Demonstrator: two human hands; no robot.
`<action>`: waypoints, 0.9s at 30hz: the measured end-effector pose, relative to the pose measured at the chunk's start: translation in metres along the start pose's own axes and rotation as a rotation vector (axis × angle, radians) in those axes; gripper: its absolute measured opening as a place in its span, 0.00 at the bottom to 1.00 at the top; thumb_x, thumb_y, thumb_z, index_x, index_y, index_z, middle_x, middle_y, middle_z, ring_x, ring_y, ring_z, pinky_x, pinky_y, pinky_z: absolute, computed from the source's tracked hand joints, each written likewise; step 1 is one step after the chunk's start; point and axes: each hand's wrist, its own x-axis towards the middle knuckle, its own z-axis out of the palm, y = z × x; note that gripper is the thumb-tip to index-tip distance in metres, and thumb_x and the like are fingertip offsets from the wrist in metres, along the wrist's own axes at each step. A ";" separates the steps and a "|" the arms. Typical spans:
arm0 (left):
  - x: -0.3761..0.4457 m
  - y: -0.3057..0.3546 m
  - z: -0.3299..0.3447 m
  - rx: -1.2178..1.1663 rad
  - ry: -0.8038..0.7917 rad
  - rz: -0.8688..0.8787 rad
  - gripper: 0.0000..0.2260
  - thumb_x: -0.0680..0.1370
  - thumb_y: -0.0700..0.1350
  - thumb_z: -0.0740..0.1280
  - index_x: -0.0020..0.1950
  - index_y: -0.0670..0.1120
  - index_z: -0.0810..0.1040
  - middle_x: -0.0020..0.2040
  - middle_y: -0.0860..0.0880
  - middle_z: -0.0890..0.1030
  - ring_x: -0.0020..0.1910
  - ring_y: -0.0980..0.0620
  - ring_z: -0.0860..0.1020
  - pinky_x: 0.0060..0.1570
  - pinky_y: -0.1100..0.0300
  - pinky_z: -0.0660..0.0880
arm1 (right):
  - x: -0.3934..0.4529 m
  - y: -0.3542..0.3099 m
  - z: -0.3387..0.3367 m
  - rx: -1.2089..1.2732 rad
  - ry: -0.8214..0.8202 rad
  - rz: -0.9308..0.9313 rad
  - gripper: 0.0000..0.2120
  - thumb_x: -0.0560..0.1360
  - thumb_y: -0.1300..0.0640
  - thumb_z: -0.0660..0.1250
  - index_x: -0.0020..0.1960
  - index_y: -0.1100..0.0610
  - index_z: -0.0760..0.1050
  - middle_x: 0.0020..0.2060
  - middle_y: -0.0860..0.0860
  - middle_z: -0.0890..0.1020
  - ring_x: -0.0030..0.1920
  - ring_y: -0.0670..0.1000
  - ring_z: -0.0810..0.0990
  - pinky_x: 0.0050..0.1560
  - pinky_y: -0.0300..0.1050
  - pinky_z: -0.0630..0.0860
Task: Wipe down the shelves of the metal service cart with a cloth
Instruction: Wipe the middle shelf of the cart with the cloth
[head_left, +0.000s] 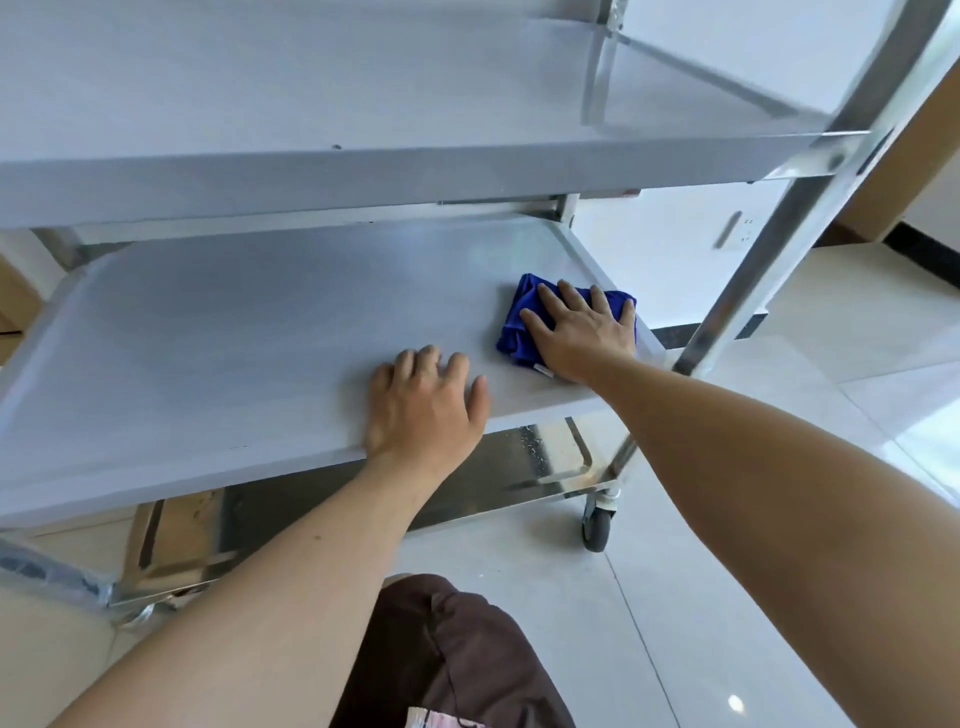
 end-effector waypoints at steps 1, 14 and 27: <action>0.000 0.001 0.001 -0.004 0.016 0.011 0.17 0.78 0.56 0.55 0.50 0.46 0.78 0.51 0.44 0.80 0.51 0.40 0.75 0.49 0.48 0.70 | -0.003 0.005 -0.002 0.002 -0.001 0.011 0.34 0.76 0.30 0.38 0.79 0.39 0.49 0.80 0.42 0.53 0.80 0.57 0.48 0.73 0.69 0.44; 0.006 0.000 -0.006 -0.085 -0.098 0.050 0.15 0.80 0.51 0.56 0.45 0.44 0.77 0.43 0.42 0.80 0.45 0.39 0.75 0.46 0.49 0.69 | -0.055 -0.007 0.001 0.020 -0.019 0.137 0.38 0.73 0.27 0.38 0.80 0.41 0.46 0.81 0.47 0.49 0.80 0.61 0.43 0.72 0.73 0.38; -0.036 -0.166 -0.059 -0.223 -0.116 -0.157 0.08 0.75 0.44 0.65 0.46 0.41 0.82 0.48 0.46 0.84 0.51 0.42 0.78 0.51 0.50 0.76 | -0.098 -0.167 0.013 -0.004 0.005 -0.132 0.46 0.70 0.22 0.30 0.80 0.45 0.50 0.81 0.54 0.52 0.78 0.67 0.47 0.71 0.73 0.40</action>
